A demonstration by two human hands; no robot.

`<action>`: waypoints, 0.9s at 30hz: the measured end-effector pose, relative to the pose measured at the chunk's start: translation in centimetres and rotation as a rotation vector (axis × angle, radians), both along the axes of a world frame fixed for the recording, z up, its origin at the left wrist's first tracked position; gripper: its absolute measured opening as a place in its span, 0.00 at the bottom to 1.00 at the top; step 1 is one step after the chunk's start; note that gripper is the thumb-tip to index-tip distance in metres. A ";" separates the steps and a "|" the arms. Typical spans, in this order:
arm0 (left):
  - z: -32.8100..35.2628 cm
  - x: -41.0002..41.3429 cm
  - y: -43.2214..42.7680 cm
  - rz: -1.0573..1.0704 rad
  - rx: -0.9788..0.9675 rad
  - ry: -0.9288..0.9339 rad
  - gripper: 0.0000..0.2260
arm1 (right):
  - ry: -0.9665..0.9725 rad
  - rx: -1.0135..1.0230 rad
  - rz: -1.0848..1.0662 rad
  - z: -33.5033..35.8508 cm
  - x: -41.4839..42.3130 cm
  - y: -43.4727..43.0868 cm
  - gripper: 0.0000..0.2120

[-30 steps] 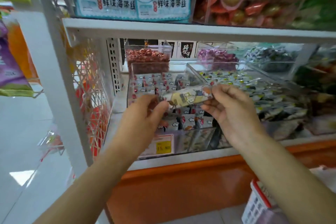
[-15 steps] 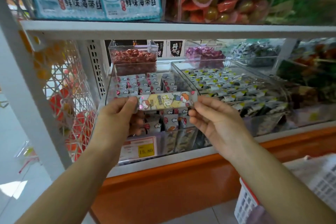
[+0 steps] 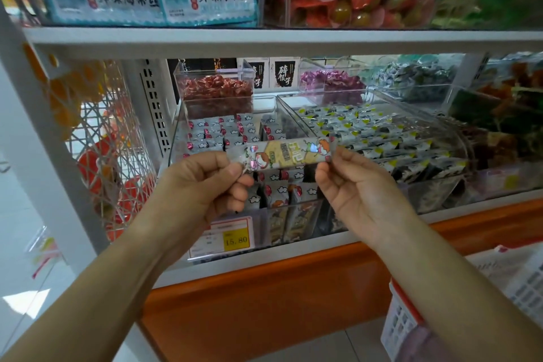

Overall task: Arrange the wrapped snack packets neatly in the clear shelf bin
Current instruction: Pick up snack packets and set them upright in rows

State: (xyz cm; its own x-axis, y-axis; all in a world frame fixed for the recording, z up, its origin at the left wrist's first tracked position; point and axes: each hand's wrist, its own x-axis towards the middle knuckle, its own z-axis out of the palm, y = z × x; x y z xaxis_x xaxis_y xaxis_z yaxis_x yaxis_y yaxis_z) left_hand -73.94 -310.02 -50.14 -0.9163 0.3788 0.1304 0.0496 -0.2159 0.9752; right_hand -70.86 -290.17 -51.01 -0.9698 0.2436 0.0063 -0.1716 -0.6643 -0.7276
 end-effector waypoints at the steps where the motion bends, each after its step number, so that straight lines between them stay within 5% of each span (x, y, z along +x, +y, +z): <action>1: 0.0 0.0 -0.1 -0.001 -0.013 0.016 0.06 | 0.012 0.067 -0.033 0.0 0.0 0.0 0.06; 6: -0.5 0.0 -0.1 0.067 -0.142 0.129 0.05 | 0.104 0.398 -0.154 -0.2 0.5 0.1 0.09; 9: -0.5 0.0 -0.1 0.087 -0.128 0.124 0.05 | 0.117 0.615 -0.193 -0.5 0.5 -0.1 0.02; 12: -0.3 -0.1 -0.3 0.115 -0.122 0.104 0.13 | 0.144 0.765 -0.188 -0.9 0.3 -0.3 0.08; 15: -0.3 -0.1 -0.5 0.165 -0.168 0.109 0.11 | 0.148 0.847 -0.157 -1.0 0.3 -0.6 0.13; 27: 0.3 0.7 -0.2 0.141 -0.356 0.288 0.08 | 0.078 0.969 -0.295 -0.7 0.9 -0.9 0.07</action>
State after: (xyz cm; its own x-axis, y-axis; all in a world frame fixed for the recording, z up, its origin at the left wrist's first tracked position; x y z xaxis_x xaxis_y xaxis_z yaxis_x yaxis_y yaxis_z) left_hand -73.27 -310.21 -49.79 -0.9076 0.3204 0.2712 0.3333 0.1573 0.9296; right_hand -69.96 -291.09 -51.69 -0.8603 0.3294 0.3892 -0.3036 0.2822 -0.9100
